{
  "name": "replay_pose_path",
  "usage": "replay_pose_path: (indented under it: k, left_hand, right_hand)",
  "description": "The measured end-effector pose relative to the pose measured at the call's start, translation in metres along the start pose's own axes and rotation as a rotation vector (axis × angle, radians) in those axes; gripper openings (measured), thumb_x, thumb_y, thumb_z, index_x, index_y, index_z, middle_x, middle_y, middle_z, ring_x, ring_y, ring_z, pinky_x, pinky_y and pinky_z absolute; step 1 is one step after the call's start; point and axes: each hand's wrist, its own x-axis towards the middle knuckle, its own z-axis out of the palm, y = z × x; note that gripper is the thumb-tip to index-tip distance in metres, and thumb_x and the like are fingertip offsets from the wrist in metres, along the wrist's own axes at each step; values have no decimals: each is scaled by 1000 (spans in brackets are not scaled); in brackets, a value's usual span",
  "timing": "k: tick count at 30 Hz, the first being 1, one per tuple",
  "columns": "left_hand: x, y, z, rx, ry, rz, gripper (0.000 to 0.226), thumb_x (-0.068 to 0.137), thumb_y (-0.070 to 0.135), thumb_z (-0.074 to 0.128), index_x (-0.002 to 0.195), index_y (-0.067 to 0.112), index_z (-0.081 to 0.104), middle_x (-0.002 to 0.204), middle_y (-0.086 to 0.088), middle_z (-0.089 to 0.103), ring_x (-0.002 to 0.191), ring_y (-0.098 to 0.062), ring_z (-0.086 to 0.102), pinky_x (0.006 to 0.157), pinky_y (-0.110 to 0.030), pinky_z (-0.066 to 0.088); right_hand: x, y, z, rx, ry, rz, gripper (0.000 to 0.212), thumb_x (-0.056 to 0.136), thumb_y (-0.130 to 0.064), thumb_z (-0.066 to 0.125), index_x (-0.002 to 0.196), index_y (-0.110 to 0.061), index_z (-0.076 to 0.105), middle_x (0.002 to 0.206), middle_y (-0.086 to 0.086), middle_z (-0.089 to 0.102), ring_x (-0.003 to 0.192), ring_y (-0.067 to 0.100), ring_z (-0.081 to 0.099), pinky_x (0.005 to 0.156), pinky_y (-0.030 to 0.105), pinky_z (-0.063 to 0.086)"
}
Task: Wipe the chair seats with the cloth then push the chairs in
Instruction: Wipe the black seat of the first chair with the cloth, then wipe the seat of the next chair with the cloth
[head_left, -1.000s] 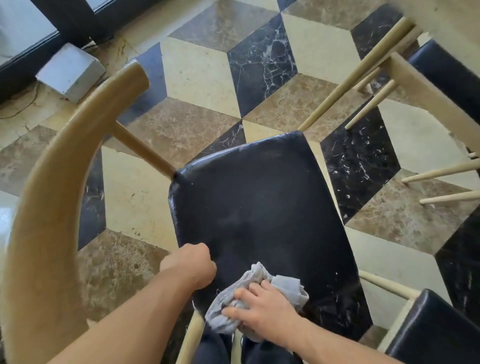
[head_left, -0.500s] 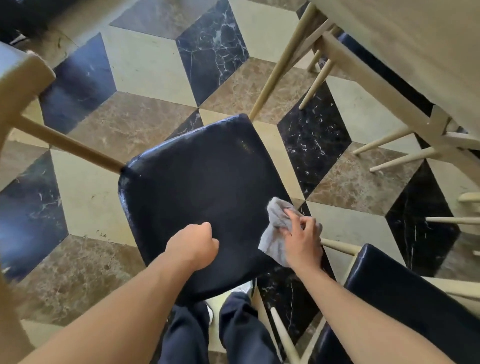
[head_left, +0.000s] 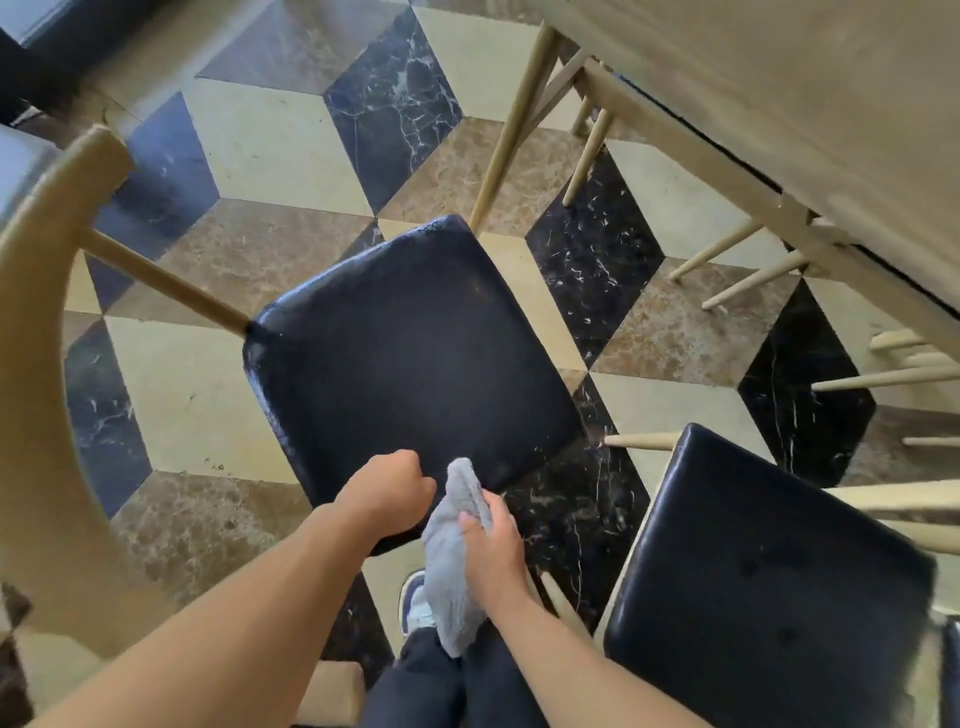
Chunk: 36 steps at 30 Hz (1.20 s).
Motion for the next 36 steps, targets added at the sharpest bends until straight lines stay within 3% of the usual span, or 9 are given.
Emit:
replay_pose_path:
  k: [6, 8, 11, 14, 19, 23, 27, 32, 36]
  left_hand:
    - [-66, 18, -24, 9, 62, 144, 18, 92, 28, 46, 86, 14, 56, 82, -3, 63, 73, -22, 60, 61, -34, 48]
    - [-91, 30, -29, -29, 76, 206, 18, 92, 28, 46, 87, 14, 57, 82, -4, 63, 72, -23, 60, 64, -35, 53]
    - [-131, 53, -40, -65, 103, 339, 16, 92, 31, 48, 80, 21, 53, 77, 1, 62, 66, -16, 57, 52, -29, 40]
    - [-168, 77, -42, -91, 120, 432, 16, 93, 36, 50, 79, 28, 51, 77, 6, 61, 66, -11, 56, 51, -22, 34]
    - [-201, 108, -22, -57, 76, 490, 19, 92, 45, 50, 82, 29, 53, 77, 5, 63, 67, -12, 60, 51, -23, 39]
    - [-226, 142, 8, -30, 59, 524, 19, 93, 48, 52, 87, 30, 53, 80, 6, 63, 69, -12, 61, 52, -27, 47]
    - [-250, 163, 38, 7, 83, 543, 17, 94, 45, 52, 90, 29, 56, 81, 7, 62, 71, -12, 61, 57, -27, 51]
    - [-300, 163, 83, -25, 158, 419, 11, 91, 32, 55, 80, 33, 57, 77, 6, 64, 67, -14, 63, 53, -25, 46]
    - [-325, 146, 108, -45, 189, 254, 15, 89, 25, 50, 86, 19, 64, 80, -4, 68, 70, -24, 67, 61, -38, 59]
  right_hand:
    - [-58, -54, -61, 53, 208, -47, 41, 102, -32, 53, 142, -25, 49, 134, 3, 59, 123, 21, 55, 106, 39, 46]
    - [-79, -71, -87, 38, 284, -73, 42, 102, -38, 51, 143, -26, 48, 132, -1, 58, 122, 19, 54, 102, 36, 45]
    - [-115, -93, -130, 132, 407, -139, 44, 102, -44, 50, 143, -28, 47, 120, -12, 57, 114, 15, 55, 97, 36, 50]
    - [-158, -102, -170, 208, 505, -199, 40, 101, -48, 48, 139, -34, 49, 102, -26, 54, 98, 7, 56, 80, 27, 50]
    - [-208, -86, -211, 164, 493, -200, 38, 103, -49, 44, 136, -32, 54, 116, -11, 59, 108, 11, 58, 90, 34, 51]
    - [-238, -56, -236, 114, 467, -220, 23, 103, -47, 44, 122, -37, 55, 100, -22, 59, 94, 0, 60, 76, 24, 50]
    - [-263, -33, -263, 127, 436, -225, 29, 104, -45, 43, 126, -32, 55, 99, -22, 59, 91, -2, 59, 70, 18, 47]
    - [-308, 19, -299, 176, 292, -262, 27, 105, -41, 43, 124, -32, 59, 104, -17, 63, 100, 5, 61, 85, 29, 50]
    - [-310, 58, -272, -40, 187, -260, 40, 106, -36, 38, 141, -20, 53, 133, 8, 60, 122, 28, 55, 99, 37, 42]
